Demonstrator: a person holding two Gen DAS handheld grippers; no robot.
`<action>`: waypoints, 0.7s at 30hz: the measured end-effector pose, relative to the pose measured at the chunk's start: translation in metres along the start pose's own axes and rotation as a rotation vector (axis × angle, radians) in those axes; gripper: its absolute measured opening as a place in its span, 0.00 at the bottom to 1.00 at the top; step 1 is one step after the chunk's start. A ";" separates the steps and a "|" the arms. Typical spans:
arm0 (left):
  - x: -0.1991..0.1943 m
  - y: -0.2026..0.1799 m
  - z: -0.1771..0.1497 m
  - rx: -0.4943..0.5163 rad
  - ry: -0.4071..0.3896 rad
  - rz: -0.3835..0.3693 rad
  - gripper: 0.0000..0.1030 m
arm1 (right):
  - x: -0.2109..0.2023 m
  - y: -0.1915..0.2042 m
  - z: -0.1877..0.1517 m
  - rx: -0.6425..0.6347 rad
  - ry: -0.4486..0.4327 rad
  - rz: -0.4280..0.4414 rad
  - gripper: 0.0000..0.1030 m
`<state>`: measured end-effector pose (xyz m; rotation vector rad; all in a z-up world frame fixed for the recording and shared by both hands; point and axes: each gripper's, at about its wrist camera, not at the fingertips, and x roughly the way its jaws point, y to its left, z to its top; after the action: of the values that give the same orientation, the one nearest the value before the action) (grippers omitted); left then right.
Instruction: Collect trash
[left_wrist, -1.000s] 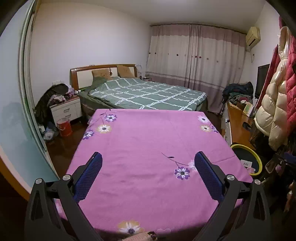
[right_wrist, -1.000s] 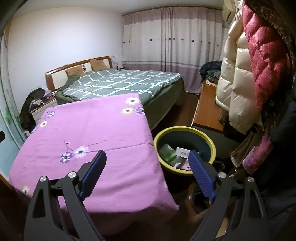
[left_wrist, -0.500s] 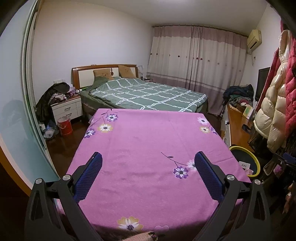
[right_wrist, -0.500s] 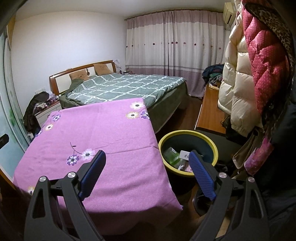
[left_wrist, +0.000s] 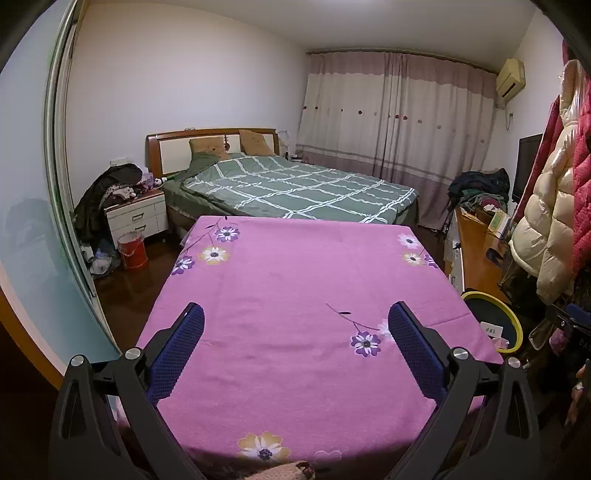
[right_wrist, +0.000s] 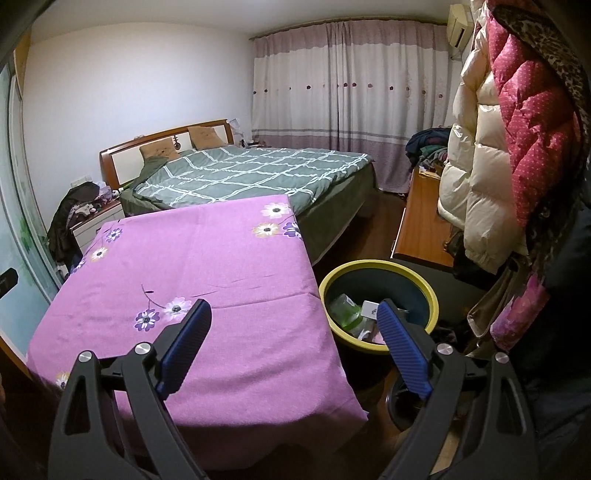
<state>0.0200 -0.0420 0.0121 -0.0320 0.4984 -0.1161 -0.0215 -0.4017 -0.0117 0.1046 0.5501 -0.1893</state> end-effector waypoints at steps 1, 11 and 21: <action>0.001 0.001 0.000 -0.001 0.001 0.000 0.95 | 0.000 0.000 0.000 -0.001 0.001 0.001 0.84; 0.002 0.002 0.000 -0.001 0.000 0.002 0.95 | 0.002 0.004 -0.001 -0.001 0.002 0.001 0.84; 0.006 0.003 0.001 0.010 0.003 0.001 0.95 | 0.004 0.005 -0.001 0.001 0.004 0.003 0.84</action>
<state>0.0262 -0.0402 0.0103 -0.0220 0.5006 -0.1176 -0.0178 -0.3974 -0.0143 0.1066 0.5541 -0.1866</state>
